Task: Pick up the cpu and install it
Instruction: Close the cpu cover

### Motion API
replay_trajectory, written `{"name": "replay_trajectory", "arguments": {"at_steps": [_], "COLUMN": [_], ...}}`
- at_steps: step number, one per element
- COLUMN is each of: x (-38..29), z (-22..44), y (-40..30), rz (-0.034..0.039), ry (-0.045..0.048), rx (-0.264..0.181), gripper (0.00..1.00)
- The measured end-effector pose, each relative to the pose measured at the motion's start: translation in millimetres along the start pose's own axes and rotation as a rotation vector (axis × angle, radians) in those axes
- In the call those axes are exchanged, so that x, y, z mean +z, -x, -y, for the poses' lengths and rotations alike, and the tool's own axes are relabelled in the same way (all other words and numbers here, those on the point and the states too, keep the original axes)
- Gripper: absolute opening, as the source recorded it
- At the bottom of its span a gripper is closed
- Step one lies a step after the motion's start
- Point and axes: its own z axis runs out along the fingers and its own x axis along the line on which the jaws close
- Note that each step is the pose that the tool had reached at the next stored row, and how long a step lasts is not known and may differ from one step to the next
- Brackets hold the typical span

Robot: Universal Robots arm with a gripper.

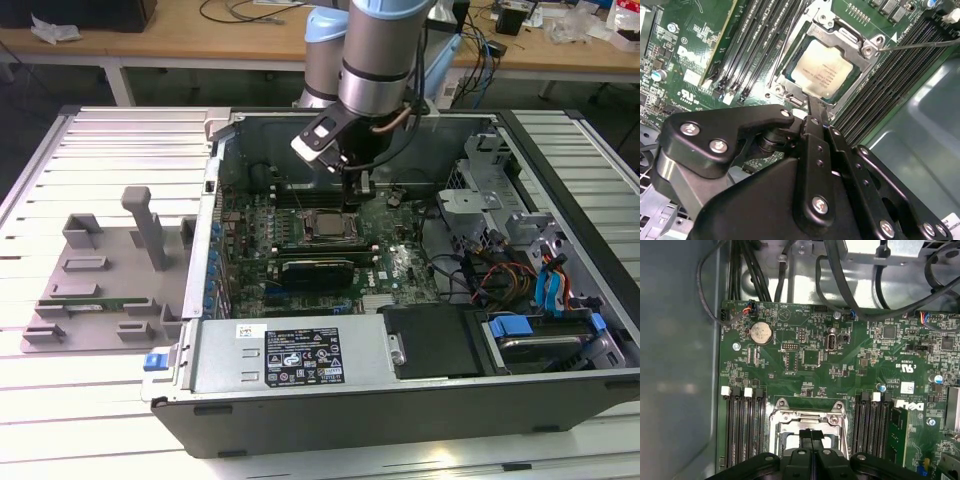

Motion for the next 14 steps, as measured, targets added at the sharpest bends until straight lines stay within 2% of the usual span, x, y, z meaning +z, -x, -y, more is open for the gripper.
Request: {"name": "replay_trajectory", "arguments": {"at_steps": [14], "x": [7.4], "z": [6.4], "y": [-0.4], "rz": [-0.0001], "ry": [0.0000], "rx": [0.000], "gripper": [0.11]}}
